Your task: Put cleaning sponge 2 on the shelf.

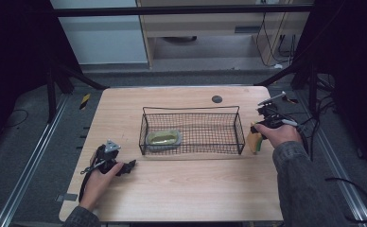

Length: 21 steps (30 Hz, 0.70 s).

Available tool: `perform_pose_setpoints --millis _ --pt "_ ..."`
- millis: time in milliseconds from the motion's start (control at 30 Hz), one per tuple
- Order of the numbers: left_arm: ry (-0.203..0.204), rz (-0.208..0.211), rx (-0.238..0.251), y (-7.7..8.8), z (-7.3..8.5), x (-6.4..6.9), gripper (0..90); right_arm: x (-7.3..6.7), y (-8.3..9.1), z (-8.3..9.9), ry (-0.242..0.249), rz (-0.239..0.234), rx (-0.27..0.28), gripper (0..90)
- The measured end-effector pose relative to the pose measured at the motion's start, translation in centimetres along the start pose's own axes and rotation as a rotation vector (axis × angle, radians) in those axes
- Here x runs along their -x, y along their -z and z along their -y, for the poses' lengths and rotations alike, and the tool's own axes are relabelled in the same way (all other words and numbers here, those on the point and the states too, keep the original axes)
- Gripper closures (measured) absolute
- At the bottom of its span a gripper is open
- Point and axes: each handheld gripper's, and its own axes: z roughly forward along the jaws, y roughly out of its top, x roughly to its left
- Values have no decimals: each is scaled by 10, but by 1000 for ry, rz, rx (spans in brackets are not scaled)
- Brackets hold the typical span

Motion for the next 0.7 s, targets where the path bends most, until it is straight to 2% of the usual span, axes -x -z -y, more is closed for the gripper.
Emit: perform_pose_setpoints --millis 300,533,600,667,700 --pt "0 0 0 0 0 0 0 3 -22 -9 -12 -11 -75 447" --pt "-1 1 0 0 0 0 0 0 -32 -11 -1 -10 -100 493" --pt "-1 2 -1 0 0 0 0 0 -35 -11 5 0 -117 550" --pt "-1 2 -1 0 -1 0 0 1 -35 -11 7 -6 -120 626" --pt "-1 2 -1 0 -1 0 0 1 -34 -11 5 -14 -119 634"
